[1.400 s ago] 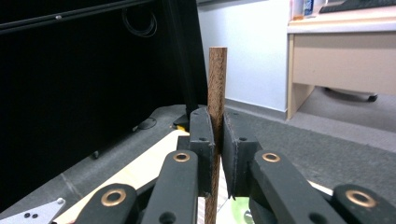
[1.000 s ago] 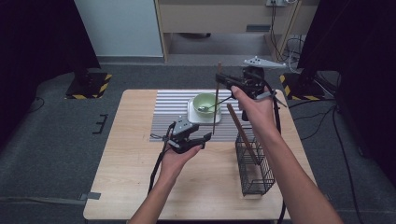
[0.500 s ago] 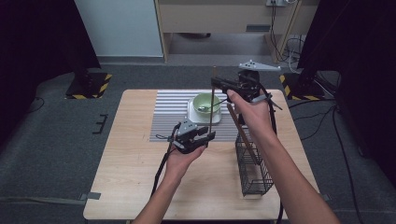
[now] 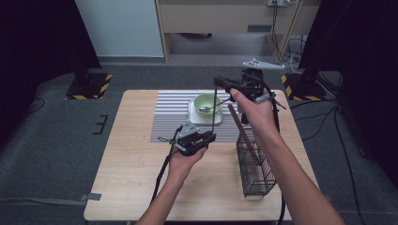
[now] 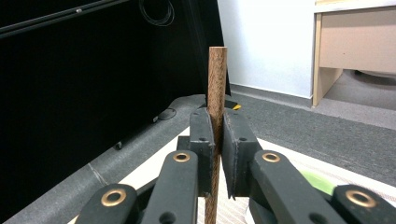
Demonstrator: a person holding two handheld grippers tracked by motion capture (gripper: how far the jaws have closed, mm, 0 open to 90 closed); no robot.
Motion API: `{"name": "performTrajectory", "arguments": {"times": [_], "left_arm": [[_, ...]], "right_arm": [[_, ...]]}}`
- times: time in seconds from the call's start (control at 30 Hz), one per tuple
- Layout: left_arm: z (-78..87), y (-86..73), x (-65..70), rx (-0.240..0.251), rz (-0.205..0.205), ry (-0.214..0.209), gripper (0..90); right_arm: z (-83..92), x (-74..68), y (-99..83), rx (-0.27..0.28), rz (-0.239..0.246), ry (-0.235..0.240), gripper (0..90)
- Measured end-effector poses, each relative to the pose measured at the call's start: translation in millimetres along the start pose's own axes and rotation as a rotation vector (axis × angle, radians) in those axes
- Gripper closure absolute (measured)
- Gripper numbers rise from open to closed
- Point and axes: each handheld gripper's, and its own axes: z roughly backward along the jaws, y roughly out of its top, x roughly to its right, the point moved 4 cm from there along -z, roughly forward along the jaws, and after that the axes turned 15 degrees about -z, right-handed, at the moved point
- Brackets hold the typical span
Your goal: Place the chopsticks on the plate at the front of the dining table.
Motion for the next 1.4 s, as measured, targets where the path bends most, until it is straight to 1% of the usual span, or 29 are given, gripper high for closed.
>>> {"name": "performTrajectory", "arguments": {"times": [0.13,0.27,0.3,0.33,0.4,0.47,0.57,0.8,1.0,1.07,1.17,1.2,1.23,1.27,1.3,1.4], "left_arm": [[-0.1,0.6,-0.9,0.003,0.015,-0.003,75.9],[0.0,1.0,-0.7,0.007,0.021,-0.008,77.8],[0.2,1.3,-0.9,0.009,0.025,-0.008,79.1],[0.5,2.4,-1.1,0.018,0.038,-0.011,79.9],[0.6,3.0,-1.0,0.019,0.038,-0.010,79.9],[0.6,3.9,-0.2,0.011,0.019,-0.008,80.4],[1.6,4.3,0.4,0.011,0.022,-0.014,85.2],[1.7,3.7,1.2,0.007,0.021,-0.008,86.1],[2.5,2.8,-0.2,-0.002,0.014,0.007,86.2],[2.9,2.9,-0.5,0.001,0.017,0.010,86.2],[3.8,3.1,-2.5,0.003,0.024,0.020,86.3],[3.8,3.1,-2.5,0.003,0.024,0.020,86.3],[4.1,3.0,-3.3,0.002,0.025,0.023,86.3],[4.4,2.8,-4.1,0.001,0.027,0.027,86.3],[5.1,2.4,-5.6,0.001,0.028,0.032,86.3],[6.3,2.1,-7.0,-0.003,0.027,0.039,86.3]], "right_arm": [[0.6,0.1,0.9,-0.001,-0.001,-0.001,83.6],[0.4,-0.9,1.4,-0.001,0.001,0.000,83.6],[0.3,-1.2,1.7,-0.002,0.002,-0.001,83.6],[-0.1,-1.9,1.8,-0.004,0.004,0.000,83.6],[-0.4,-2.3,1.7,-0.006,0.005,-0.001,83.6],[-1.0,-2.9,1.1,-0.008,0.006,0.000,83.6],[-2.5,-4.0,-0.1,-0.011,0.008,0.003,83.6],[-4.3,-4.7,-1.4,-0.014,0.011,0.004,83.5],[-3.6,-3.3,-1.8,-0.016,0.010,0.005,83.2],[-3.2,-2.8,-1.9,-0.017,0.011,0.003,82.3],[-2.4,-2.3,-1.6,-0.014,0.017,-0.002,77.6],[-2.4,-2.3,-1.6,-0.014,0.017,-0.002,77.6],[-1.8,-1.8,-1.8,-0.014,0.023,-0.008,72.9],[-1.8,-1.8,-1.8,-0.014,0.023,-0.008,72.9],[-0.6,-0.6,-2.3,-0.010,0.025,-0.016,69.4],[1.3,2.3,-3.3,-0.007,0.042,-0.036,65.7]]}}
